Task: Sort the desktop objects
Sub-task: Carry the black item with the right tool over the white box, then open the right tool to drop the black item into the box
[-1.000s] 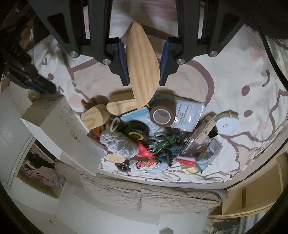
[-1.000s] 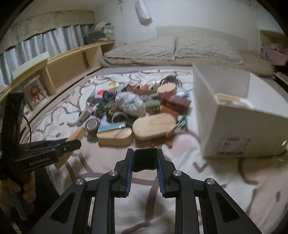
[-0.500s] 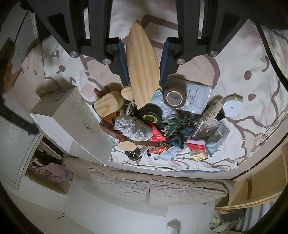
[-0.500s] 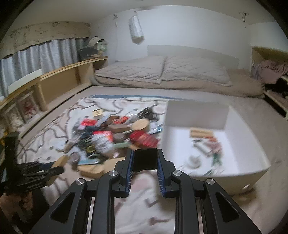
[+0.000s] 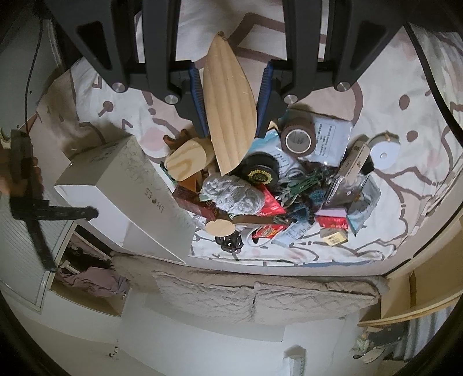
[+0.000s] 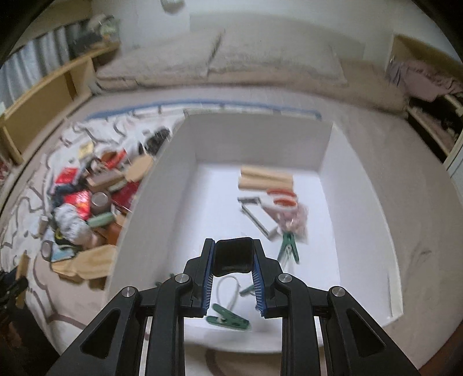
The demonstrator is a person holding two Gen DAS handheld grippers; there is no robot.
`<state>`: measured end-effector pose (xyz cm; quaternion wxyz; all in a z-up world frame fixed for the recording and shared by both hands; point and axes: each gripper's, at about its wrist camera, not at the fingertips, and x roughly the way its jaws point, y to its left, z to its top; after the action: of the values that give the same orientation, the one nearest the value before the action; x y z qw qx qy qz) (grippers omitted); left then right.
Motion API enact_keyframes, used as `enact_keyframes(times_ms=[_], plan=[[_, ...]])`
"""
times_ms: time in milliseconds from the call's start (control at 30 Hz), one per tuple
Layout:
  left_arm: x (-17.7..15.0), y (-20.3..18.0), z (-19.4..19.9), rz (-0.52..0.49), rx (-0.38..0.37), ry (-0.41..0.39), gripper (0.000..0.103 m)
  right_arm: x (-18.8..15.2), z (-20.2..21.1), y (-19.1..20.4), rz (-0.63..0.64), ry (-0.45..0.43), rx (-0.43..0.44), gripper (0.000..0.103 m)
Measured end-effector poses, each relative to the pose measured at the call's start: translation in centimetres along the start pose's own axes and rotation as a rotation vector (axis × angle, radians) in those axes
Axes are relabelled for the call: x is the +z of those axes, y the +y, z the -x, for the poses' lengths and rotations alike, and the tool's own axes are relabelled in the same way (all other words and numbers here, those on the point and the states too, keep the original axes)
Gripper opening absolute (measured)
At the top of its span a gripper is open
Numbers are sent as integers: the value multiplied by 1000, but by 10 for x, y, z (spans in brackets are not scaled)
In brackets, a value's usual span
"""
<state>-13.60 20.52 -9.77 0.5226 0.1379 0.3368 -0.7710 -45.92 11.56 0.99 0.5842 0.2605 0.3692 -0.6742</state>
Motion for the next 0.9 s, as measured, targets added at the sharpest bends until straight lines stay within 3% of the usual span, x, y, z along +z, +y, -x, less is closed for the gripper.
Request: enact_keyframes(times_ms=[200, 367, 733, 900], plan=[[1, -3, -6, -4, -9, 17, 33, 5, -34, -14, -49, 148, 13, 25], [5, -7, -12, -11, -25, 33, 33, 6, -48, -18, -45, 202, -17, 25], [23, -28, -24, -29, -96, 39, 33, 5, -61, -23, -53, 252, -28, 25], [33, -38, -29, -40, -127, 45, 33, 3, -54, -28, -72, 219, -9, 25]])
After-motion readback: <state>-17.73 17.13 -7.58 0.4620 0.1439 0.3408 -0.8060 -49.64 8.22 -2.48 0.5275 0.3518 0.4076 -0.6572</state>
